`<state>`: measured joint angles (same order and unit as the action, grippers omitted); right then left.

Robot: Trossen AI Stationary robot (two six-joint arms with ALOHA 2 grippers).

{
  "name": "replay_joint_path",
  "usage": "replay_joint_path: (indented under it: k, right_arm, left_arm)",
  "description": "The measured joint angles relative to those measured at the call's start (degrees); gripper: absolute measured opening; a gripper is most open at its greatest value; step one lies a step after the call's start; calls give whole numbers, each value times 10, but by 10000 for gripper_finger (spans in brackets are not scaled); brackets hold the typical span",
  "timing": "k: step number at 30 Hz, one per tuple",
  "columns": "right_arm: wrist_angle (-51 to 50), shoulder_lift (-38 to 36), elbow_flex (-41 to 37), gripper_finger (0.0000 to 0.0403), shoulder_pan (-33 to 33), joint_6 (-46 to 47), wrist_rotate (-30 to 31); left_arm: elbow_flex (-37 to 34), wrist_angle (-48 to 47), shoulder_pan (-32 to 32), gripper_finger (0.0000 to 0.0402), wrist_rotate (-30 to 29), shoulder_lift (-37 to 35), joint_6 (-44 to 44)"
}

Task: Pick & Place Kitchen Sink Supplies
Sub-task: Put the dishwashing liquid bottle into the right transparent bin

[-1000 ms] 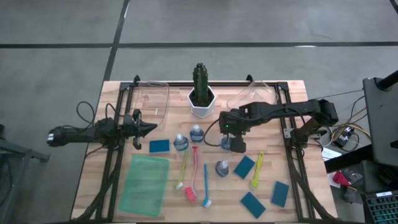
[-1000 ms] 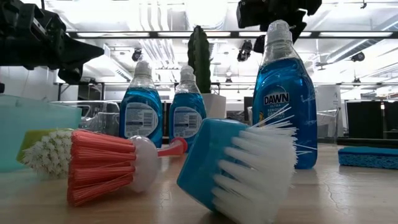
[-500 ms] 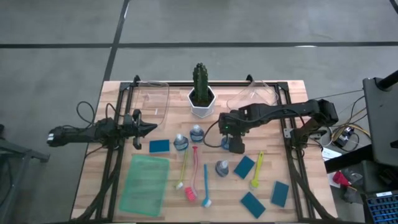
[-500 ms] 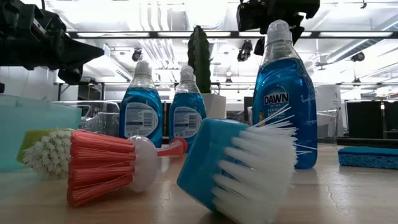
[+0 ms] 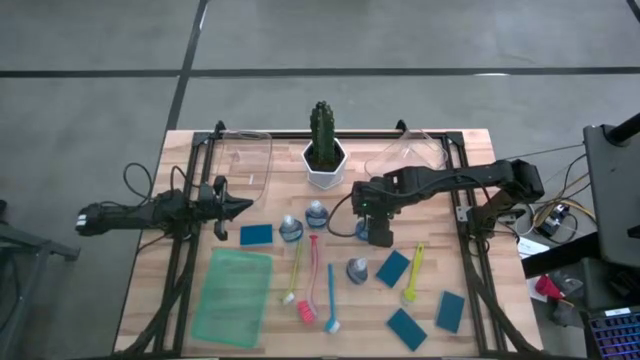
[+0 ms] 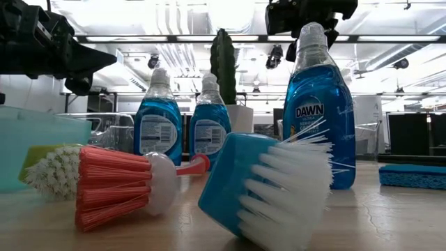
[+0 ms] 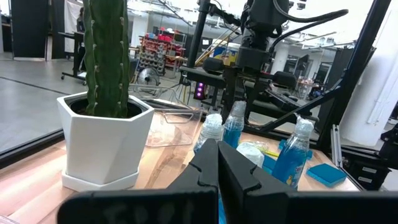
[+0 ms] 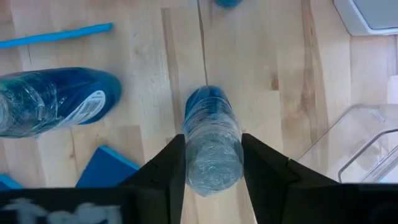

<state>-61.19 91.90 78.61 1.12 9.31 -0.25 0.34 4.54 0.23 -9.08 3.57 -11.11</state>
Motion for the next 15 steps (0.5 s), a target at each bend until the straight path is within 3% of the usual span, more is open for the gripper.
replay_joint_path:
  k: [7, 15]
  right_arm:
    - [-20, -5, 25, 137, -7, 8, 4]
    - [-91, -6, 112, 129, -47, 6, 4]
  left_arm:
    - [0, 0, 0, 0, 0, 0, 0]
    - [0, -2, 0, 0, 0, 0, 0]
